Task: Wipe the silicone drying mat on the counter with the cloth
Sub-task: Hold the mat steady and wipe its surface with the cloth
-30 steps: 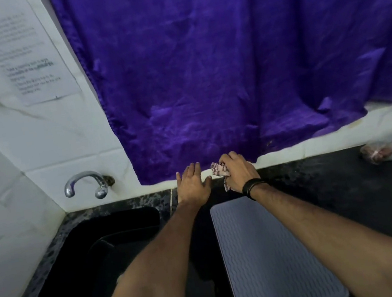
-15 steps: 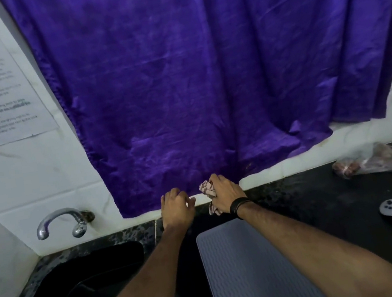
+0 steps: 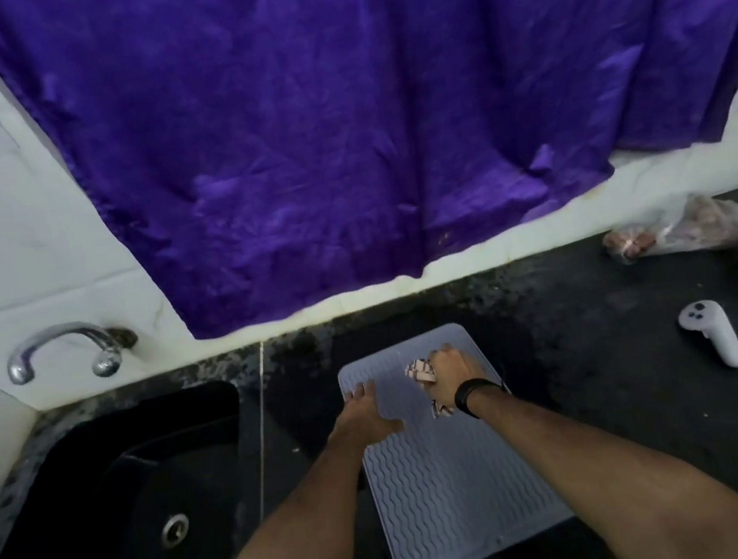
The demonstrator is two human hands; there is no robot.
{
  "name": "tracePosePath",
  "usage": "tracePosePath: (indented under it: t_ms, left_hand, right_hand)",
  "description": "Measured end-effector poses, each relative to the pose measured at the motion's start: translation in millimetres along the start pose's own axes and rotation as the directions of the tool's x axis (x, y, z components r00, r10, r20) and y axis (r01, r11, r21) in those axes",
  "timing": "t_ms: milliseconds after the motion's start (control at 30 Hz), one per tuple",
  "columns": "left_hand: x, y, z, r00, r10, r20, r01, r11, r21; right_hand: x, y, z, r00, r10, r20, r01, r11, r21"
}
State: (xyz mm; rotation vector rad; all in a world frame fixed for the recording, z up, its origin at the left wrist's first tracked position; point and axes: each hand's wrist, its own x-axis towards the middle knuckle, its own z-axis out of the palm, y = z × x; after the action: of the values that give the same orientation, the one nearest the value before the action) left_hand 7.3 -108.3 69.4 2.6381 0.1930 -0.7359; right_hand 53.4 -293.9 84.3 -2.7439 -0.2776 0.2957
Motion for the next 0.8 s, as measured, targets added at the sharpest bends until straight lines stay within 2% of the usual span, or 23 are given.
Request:
tracePosePath:
  t_ms: [167,233,400,567,800]
  left_hand:
    - [3.7,5.1,53.1,0.994,-0.012,0.11,0.012,1.0,-0.006]
    - [3.6,6.0,69.1,0.989,-0.037,0.142,0.031,0.998,0.046]
    - [5.6,8.8,83.1,0.992,-0.081,0.1,0.073,0.993,0.088]
    - [6.9,11.8,83.0,0.99,-0.108,0.095,0.102,0.993,0.06]
    - [10.4,14.5,83.8,0.979,-0.158,0.125,0.155,0.987,0.035]
  right_hand:
    - [-25.3,31.6,53.0,0.992,0.014,0.129,-0.013,1.0,-0.006]
    - [-30.4,37.0,67.4,0.987,0.001,0.159,-0.001,1.0,-0.003]
    - [-26.9,43.4,71.7,0.978,-0.042,0.203,0.056,0.996,-0.064]
    - [-13.3,40.1,63.8,0.99,-0.074,0.124,0.077,0.997,-0.022]
    - [-31.1,57.6,66.2,0.954,-0.209,0.215,0.236,0.966,-0.106]
